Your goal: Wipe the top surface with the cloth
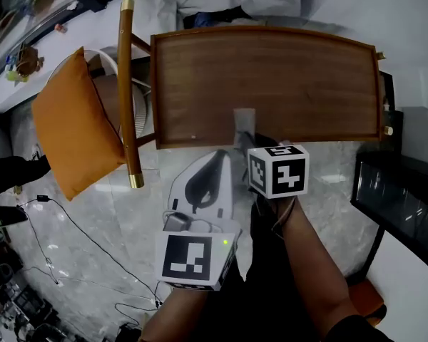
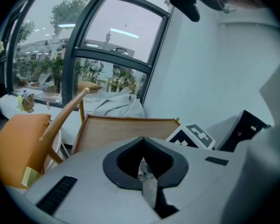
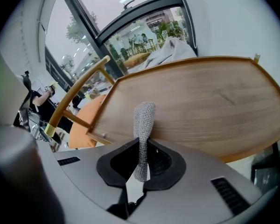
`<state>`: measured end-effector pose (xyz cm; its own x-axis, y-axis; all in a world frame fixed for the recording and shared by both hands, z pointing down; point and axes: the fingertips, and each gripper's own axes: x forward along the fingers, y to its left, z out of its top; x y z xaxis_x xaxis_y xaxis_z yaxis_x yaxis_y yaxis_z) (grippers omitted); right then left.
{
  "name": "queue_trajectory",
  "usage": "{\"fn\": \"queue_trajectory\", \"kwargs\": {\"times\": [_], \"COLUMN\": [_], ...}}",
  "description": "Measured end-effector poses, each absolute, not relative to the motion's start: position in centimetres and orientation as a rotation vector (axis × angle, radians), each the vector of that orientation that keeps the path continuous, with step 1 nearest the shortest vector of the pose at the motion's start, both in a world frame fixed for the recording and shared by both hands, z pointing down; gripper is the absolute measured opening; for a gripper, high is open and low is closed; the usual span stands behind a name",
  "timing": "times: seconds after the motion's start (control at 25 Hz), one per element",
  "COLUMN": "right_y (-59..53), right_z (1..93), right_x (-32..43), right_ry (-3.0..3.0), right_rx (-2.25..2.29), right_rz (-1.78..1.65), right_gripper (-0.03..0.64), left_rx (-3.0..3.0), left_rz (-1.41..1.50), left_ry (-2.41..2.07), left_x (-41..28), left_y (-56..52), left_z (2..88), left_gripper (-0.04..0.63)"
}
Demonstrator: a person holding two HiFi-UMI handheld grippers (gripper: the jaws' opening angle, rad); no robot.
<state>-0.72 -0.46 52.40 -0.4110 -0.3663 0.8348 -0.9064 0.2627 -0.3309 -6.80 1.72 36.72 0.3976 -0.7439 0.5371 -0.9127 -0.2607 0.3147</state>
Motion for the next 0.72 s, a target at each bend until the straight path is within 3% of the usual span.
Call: {"fn": "queue_trajectory", "kwargs": {"times": [0.72], "right_y": [-3.1], "right_z": [51.3], "right_x": [28.6], "right_ry": [-1.751], "right_rx": [1.503], "right_rz": [1.06], "right_gripper": [0.037], "left_rx": [2.191], "left_rz": [0.484], "left_ry": [-1.193], "left_x": [14.7], "left_y": [-0.1], "left_z": [41.2], "left_gripper": [0.011]}}
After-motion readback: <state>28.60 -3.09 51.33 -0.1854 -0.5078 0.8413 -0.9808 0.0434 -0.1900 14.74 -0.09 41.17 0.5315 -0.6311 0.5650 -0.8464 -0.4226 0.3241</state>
